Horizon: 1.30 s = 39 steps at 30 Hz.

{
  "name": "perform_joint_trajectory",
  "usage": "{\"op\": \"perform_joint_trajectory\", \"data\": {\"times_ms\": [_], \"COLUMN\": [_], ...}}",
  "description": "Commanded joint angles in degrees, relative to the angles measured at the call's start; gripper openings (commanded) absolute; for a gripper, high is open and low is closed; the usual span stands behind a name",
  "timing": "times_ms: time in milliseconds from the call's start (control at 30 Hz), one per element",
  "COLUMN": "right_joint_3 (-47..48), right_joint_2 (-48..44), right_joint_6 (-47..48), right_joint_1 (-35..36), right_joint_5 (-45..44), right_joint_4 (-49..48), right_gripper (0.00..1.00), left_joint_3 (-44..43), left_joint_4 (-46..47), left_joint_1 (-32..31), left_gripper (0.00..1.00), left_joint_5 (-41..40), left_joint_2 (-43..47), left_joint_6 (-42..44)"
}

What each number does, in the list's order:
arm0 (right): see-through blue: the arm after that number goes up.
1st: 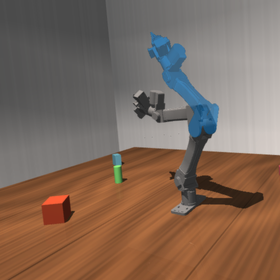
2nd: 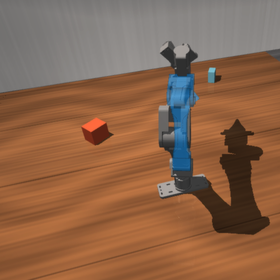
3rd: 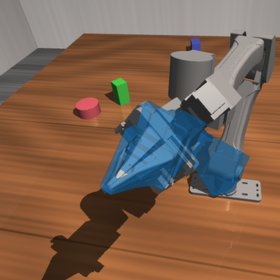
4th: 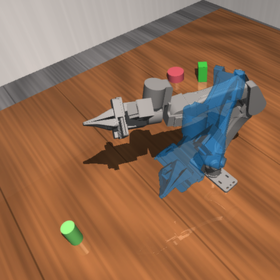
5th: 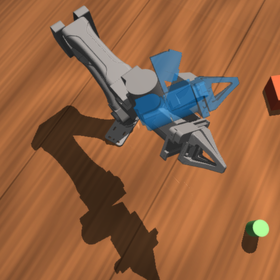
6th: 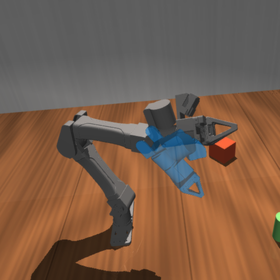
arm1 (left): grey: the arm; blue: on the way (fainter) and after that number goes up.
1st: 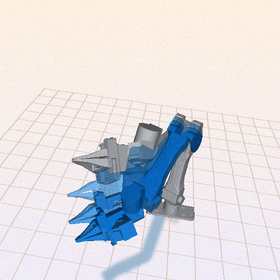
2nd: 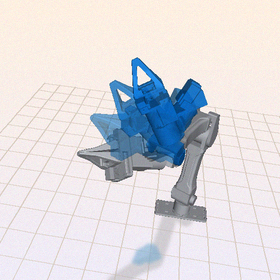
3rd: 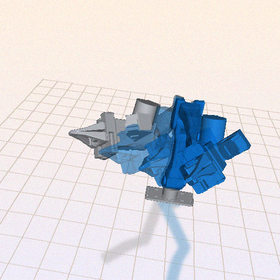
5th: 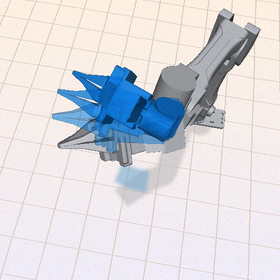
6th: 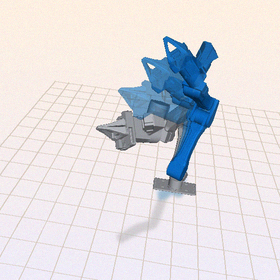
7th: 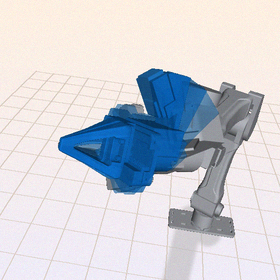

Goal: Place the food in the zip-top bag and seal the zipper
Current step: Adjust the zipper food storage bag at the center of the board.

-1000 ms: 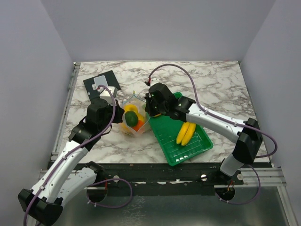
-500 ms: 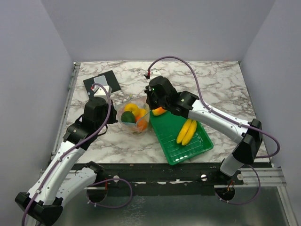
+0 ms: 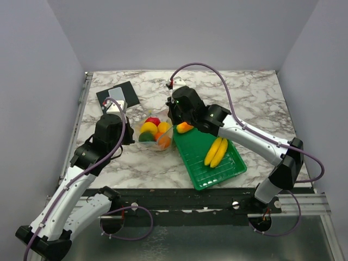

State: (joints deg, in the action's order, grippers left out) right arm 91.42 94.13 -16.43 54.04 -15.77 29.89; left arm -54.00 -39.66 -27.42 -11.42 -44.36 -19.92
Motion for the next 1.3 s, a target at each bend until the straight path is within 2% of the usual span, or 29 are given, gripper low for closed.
{"op": "perform_joint_trajectory", "data": {"times_ms": [0, 433, 800, 933, 1067, 1267], "right_joint_3": [-2.5, -5.3, 1.9, 2.4, 1.3, -2.2], "right_joint_2": [1.9, 7.0, 1.8, 1.2, 3.3, 8.8], "right_joint_6": [-1.8, -4.5, -3.1, -3.0, -4.0, -6.7], "right_joint_1": [0.1, -0.4, -0.3, -0.3, -0.4, -1.6], "right_joint_5": [0.9, 4.8, 6.7, 7.3, 7.7, 10.4], "right_joint_4": [-2.7, -4.8, -3.7, -4.4, -5.2, -7.8], "right_gripper": [0.00, 0.01, 0.01, 0.01, 0.00, 0.01], "left_joint_3": [-1.1, 4.9, -8.0, -9.8, -7.7, -0.1], "left_joint_4": [-0.4, 8.4, 5.7, 5.0, 5.7, 9.9], "left_joint_1": [0.0, 0.0, 0.0, 0.0, 0.0, 0.1], "left_gripper": [0.01, 0.00, 0.00, 0.00, 0.00, 0.00], "left_joint_5": [-2.1, 0.1, 0.8, 0.4, -0.2, -1.2], "left_joint_2": [-0.4, -9.3, -11.3, -11.2, -12.1, -15.0], "left_joint_6": [-0.8, -1.2, 1.9, 2.1, 1.3, -0.2]}}
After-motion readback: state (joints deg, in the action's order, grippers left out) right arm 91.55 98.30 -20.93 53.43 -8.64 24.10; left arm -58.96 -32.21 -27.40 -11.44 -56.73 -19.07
